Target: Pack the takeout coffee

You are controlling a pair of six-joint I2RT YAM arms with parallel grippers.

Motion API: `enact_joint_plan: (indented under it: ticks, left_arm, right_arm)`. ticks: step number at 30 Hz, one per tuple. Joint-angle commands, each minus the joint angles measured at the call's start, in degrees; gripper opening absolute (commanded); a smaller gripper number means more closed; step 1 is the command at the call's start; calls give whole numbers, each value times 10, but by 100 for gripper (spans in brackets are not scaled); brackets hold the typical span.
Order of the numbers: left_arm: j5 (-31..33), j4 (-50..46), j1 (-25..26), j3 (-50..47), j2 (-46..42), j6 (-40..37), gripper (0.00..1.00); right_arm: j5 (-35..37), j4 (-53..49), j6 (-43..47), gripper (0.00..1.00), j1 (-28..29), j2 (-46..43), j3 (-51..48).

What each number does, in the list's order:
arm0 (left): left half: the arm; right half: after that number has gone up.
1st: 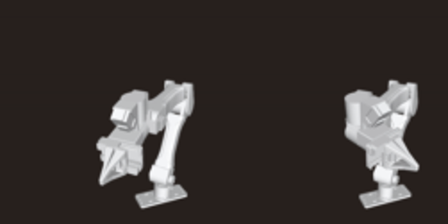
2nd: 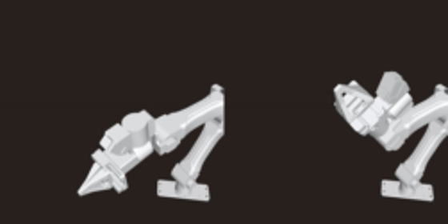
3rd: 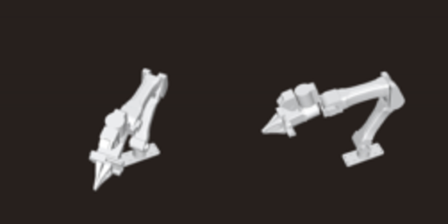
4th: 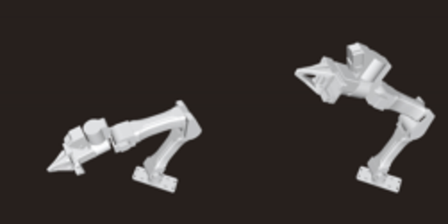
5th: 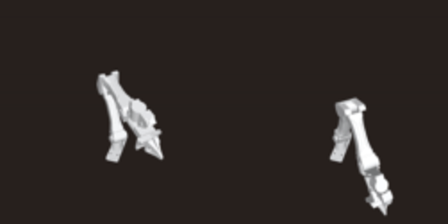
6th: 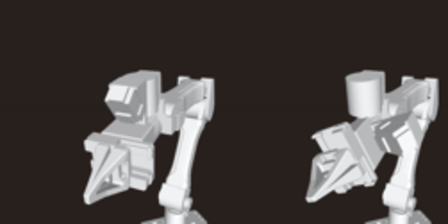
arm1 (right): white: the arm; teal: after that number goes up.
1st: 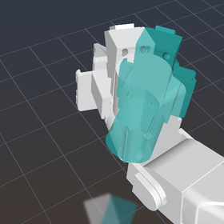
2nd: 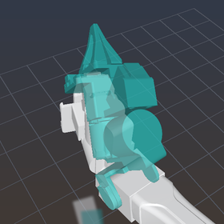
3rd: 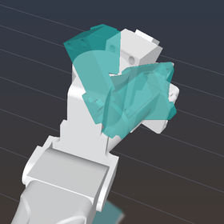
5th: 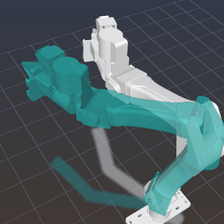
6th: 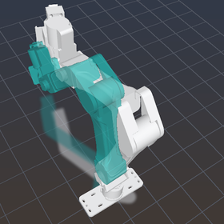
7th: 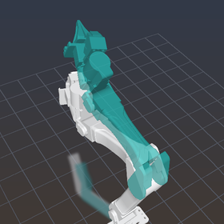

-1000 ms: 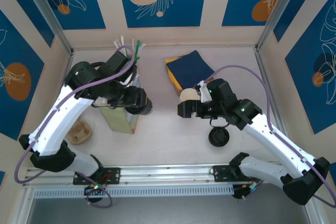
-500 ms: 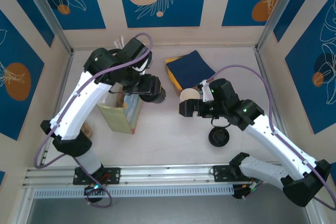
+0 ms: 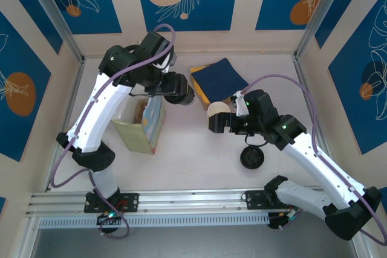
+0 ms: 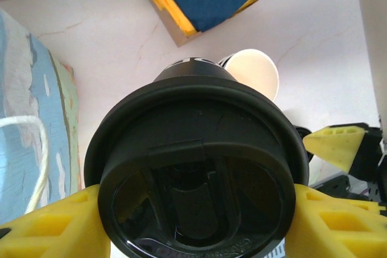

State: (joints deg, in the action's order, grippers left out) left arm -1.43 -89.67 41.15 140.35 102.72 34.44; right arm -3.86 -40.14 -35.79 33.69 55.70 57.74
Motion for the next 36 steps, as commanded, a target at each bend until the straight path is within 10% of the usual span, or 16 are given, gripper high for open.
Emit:
enact_joint_plan:
  ticks: [1,36]
  left_arm:
    - [-16,7,-19,22,4,-11,57]
    - [-12,15,-142,23,-38,-33,57]
  right_arm:
    - [-5,-10,10,99,-4,-9,-5]
    - [-8,-7,6,99,-12,-11,-12]
